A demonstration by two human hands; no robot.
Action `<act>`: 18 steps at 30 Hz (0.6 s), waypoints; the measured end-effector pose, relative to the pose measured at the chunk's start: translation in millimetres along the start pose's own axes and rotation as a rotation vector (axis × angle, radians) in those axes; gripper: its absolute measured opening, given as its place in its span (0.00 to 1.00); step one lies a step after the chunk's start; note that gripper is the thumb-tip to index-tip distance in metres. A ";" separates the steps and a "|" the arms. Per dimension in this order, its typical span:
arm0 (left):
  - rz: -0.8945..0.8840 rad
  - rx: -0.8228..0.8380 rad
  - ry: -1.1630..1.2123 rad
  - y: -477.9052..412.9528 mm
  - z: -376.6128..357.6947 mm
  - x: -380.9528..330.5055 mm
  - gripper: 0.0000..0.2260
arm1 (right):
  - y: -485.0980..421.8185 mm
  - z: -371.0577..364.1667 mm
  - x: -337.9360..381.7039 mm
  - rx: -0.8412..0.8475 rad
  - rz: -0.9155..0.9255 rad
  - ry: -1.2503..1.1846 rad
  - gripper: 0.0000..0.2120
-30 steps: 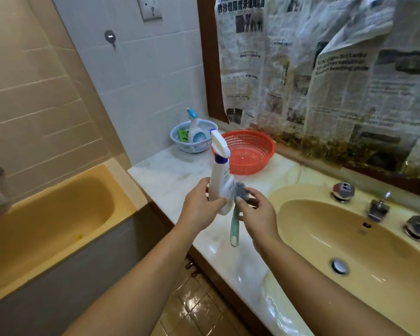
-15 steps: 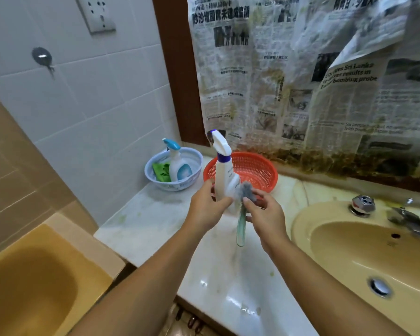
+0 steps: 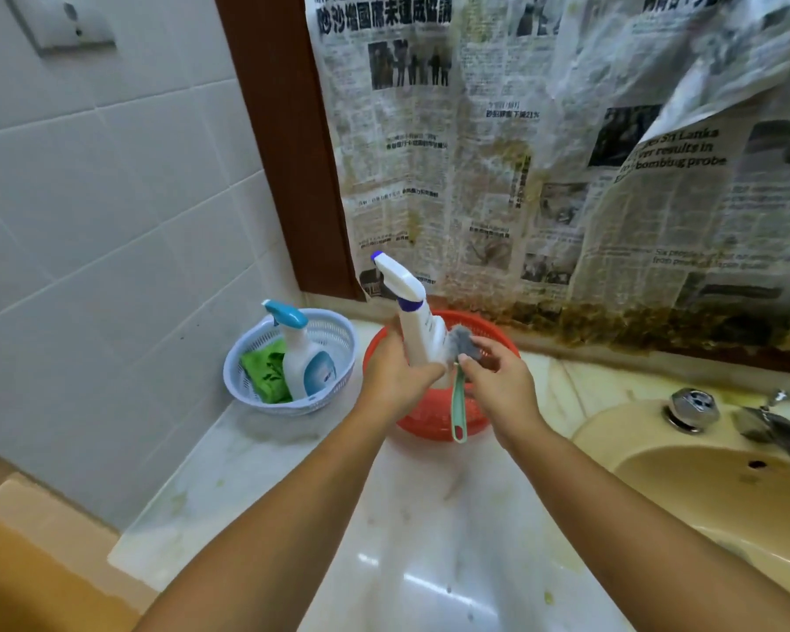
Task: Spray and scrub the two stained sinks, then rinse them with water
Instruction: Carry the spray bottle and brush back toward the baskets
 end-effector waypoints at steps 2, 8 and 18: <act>0.006 0.053 -0.016 -25.9 -2.7 15.7 0.34 | -18.7 -10.2 -7.3 -0.015 -0.043 0.048 0.14; 0.006 0.247 -0.069 -88.2 -20.2 69.3 0.37 | -60.3 -33.3 -48.7 -0.048 -0.262 0.193 0.11; -0.080 0.383 -0.183 -127.2 -43.1 111.4 0.38 | -91.5 -57.1 -78.0 -0.041 -0.356 0.472 0.17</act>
Point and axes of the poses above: each hand's wrist, its own y-axis away from the middle knuckle, its own z-axis out of the back of the hand, x = y × z, the point moved 8 cm from there along -y, towards the middle knuckle, and after that the axes turned 13 degrees about y, right-handed, at the moved point
